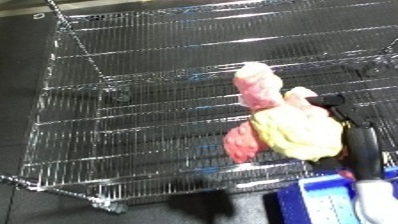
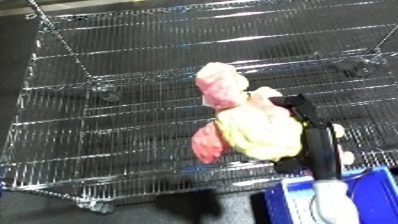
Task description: Pick up the object and place it into the box
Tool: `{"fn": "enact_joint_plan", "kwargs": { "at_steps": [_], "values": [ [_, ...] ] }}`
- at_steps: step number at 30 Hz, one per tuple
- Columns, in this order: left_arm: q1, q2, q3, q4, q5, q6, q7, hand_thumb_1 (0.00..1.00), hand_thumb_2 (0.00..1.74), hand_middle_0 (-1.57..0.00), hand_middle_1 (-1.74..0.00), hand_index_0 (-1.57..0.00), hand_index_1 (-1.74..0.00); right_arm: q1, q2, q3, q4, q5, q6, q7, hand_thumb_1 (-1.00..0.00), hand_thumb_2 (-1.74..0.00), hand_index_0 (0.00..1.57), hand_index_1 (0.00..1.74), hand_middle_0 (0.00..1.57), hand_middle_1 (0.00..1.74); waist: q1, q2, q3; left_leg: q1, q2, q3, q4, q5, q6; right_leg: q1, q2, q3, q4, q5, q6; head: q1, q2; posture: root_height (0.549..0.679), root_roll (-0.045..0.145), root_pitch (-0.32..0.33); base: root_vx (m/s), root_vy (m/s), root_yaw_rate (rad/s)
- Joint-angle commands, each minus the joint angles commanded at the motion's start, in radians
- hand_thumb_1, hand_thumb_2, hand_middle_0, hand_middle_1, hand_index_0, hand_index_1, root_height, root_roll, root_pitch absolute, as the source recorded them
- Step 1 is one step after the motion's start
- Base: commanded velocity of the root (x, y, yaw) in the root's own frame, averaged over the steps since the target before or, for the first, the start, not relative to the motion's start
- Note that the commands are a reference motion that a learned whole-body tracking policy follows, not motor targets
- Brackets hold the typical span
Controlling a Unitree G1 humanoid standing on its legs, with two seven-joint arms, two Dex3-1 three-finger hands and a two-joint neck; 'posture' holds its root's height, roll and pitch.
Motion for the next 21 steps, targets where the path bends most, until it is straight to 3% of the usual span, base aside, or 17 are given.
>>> {"fn": "enact_joint_plan", "kwargs": {
  "at_steps": [10,16,21],
  "values": [
    [0.017,-0.018,0.009,-0.036,0.011,0.013,-0.004,1.0,1.74,-1.57,-1.74,-1.57,-1.74,0.184,-0.007,-0.224,-0.14,-0.048,-0.024,-0.068,-1.0,-1.74,1.57,1.74,1.57,1.74,-0.09,0.006,-0.006,0.045,0.013,0.037,-0.006,-0.008,0.0025,0.031,0.0122,0.026,-0.037,0.012,-0.0014,0.13,-0.02,0.635,0.065,-0.163,0.004,-0.02,-0.193],
    [0.031,-0.023,0.007,-0.048,0.003,0.014,-0.015,1.0,1.74,-1.57,-1.74,-1.57,-1.74,0.325,-0.027,-0.36,-0.145,-0.081,-0.019,-0.099,-1.0,-1.74,1.57,1.74,1.57,1.74,-0.159,0.013,-0.016,0.071,0.02,0.067,-0.013,-0.015,0.0016,0.043,0.0214,0.048,-0.06,0.015,-0.0017,0.207,-0.043,0.638,0.072,-0.163,0.01,0.001,-0.222],
    [0.04,-0.029,0.0,-0.045,-0.007,0.012,-0.023,1.0,1.74,-1.57,-1.74,-1.57,-1.74,0.41,-0.006,-0.432,-0.112,-0.065,-0.025,-0.119,-1.0,-1.74,1.57,1.74,1.57,1.74,-0.209,0.032,-0.024,0.093,0.024,0.093,-0.029,-0.015,-0.0009,0.046,0.0259,0.063,-0.075,0.016,-0.0034,0.253,-0.059,0.64,0.081,-0.159,0.015,0.02,-0.211]
  ]
}}
